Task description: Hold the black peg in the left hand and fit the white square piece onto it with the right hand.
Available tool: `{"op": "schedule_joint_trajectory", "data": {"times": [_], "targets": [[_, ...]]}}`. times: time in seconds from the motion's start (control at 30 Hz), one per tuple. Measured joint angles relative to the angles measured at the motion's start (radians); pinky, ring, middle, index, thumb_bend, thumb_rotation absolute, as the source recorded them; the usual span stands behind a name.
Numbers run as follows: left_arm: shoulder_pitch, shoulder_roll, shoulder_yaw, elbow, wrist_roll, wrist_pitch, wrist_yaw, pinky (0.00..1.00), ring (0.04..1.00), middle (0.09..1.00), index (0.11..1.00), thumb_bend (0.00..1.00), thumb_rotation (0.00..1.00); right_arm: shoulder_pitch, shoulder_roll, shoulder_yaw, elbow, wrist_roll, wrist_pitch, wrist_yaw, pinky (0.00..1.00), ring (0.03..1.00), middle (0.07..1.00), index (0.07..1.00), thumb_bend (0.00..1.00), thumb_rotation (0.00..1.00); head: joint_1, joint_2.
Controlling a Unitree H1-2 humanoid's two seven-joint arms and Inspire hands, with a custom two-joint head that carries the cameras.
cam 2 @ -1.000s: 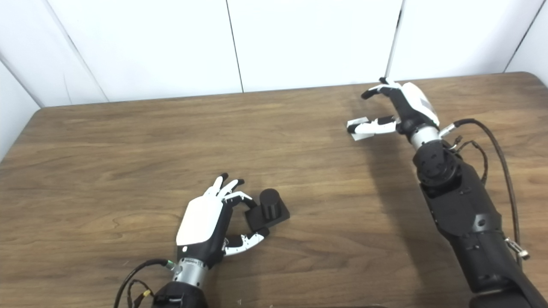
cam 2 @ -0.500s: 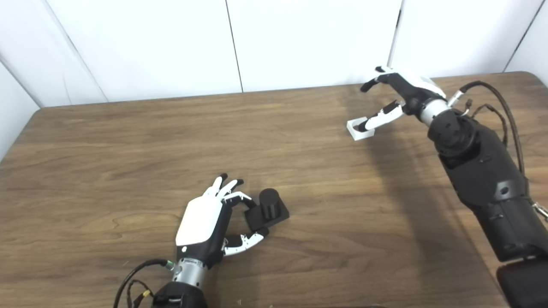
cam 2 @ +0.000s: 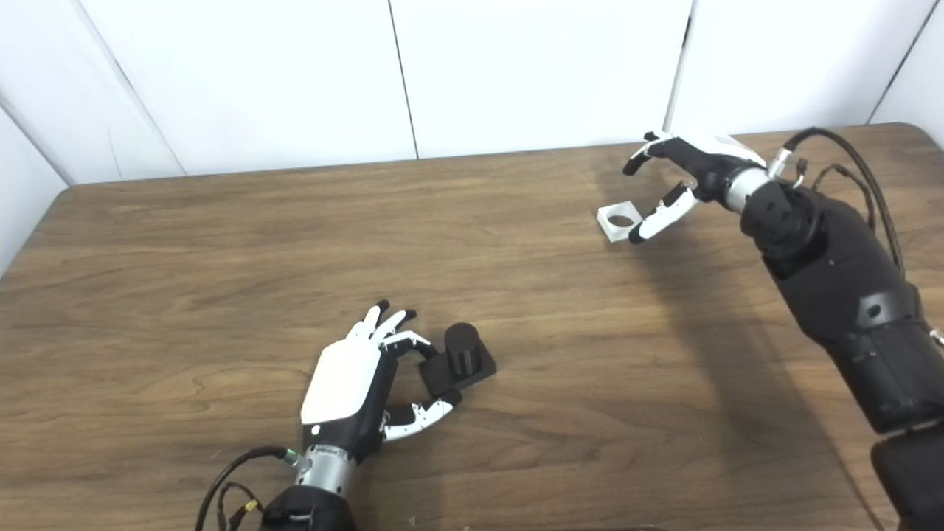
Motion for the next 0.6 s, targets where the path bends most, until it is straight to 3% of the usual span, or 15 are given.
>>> {"op": "schedule_joint_trajectory", "data": {"times": [0.6], "targets": [[0.0, 0.0, 0.001, 0.0, 0.0, 0.0, 0.001, 0.94, 1.0, 0.912, 0.582, 0.52, 0.41, -0.052, -0.007, 0.069, 0.07, -0.047, -0.023, 0.052, 0.94, 1.0, 0.972, 0.74, 0.93, 0.16, 0.006, 0.005]]}}
